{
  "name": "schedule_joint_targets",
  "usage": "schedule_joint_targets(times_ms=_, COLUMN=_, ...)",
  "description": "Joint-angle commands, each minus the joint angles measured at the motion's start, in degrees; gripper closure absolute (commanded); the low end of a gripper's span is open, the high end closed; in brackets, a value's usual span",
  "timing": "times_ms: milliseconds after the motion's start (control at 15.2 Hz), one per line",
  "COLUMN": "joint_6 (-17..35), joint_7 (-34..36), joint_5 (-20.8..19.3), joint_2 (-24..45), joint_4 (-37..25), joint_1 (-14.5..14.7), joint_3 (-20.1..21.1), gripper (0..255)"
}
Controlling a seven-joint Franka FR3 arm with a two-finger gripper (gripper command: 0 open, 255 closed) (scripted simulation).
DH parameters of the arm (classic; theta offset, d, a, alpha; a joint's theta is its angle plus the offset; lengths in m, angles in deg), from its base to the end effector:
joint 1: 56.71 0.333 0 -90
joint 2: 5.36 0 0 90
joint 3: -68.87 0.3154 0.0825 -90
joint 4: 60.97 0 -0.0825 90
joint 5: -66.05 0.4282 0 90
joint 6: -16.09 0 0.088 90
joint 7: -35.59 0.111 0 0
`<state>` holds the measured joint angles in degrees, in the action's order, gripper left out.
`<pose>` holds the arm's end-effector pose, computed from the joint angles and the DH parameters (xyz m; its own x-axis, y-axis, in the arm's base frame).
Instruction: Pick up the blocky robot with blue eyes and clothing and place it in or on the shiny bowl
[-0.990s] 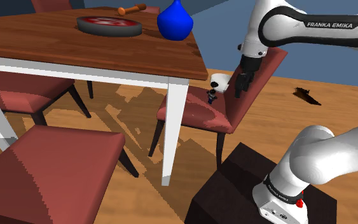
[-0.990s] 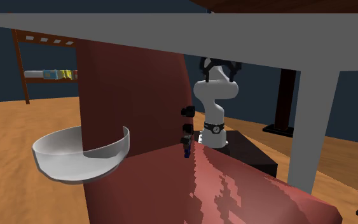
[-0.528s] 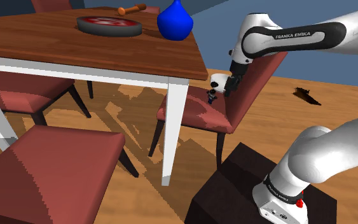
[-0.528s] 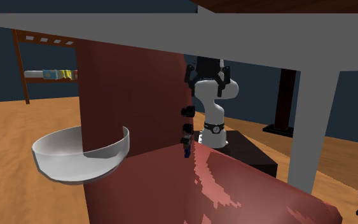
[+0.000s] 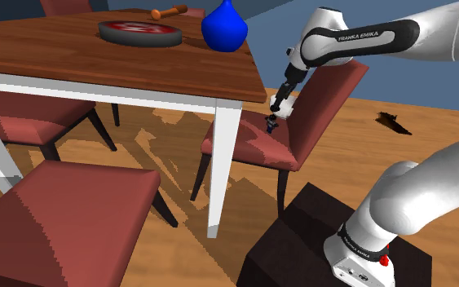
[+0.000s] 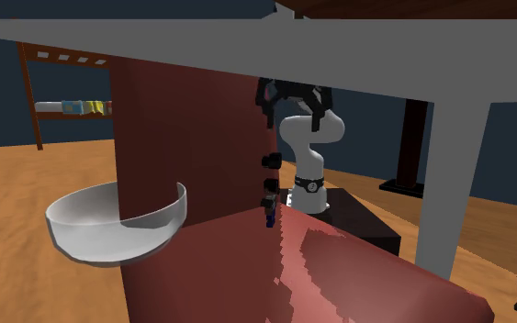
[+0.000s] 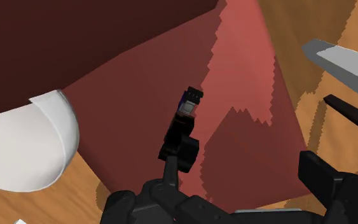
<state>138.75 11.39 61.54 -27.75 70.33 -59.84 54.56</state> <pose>0.4758 -0.1605 0.5020 0.9624 0.1638 0.2166 0.1508 -0.9857 0.0753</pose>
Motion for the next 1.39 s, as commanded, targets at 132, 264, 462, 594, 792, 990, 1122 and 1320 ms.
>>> schedule_joint_targets(times_ms=132, joint_6=4.27, joint_7=-1.51, joint_5=0.68, joint_2=9.36, joint_4=2.59, joint_1=-1.54, joint_3=-3.29, gripper=0)
schedule_joint_targets(times_ms=264, joint_6=5.88, joint_7=-1.73, joint_5=0.94, joint_2=10.25, joint_4=3.35, joint_1=-1.63, joint_3=-3.3, gripper=0)
schedule_joint_targets(times_ms=462, joint_6=7.96, joint_7=-2.05, joint_5=1.34, joint_2=11.47, joint_4=4.26, joint_1=-1.79, joint_3=-3.26, gripper=0)
schedule_joint_targets(times_ms=594, joint_6=7.96, joint_7=-2.07, joint_5=1.37, joint_2=11.48, joint_4=4.26, joint_1=-1.91, joint_3=-3.15, gripper=0)
schedule_joint_targets(times_ms=792, joint_6=7.97, joint_7=-2.13, joint_5=1.45, joint_2=11.5, joint_4=4.26, joint_1=-2.21, joint_3=-2.86, gripper=0)
schedule_joint_targets(times_ms=990, joint_6=7.9, joint_7=-2.59, joint_5=1.48, joint_2=11.36, joint_4=4.32, joint_1=-2.52, joint_3=-2.98, gripper=255)
schedule_joint_targets(times_ms=1122, joint_6=8.83, joint_7=-3.3, joint_5=1.4, joint_2=11.26, joint_4=5.38, joint_1=-2.85, joint_3=-3.44, gripper=255)
schedule_joint_targets(times_ms=1320, joint_6=8.86, joint_7=-0.61, joint_5=1.32, joint_2=11.44, joint_4=5.34, joint_1=-1.8, joint_3=-1.82, gripper=255)
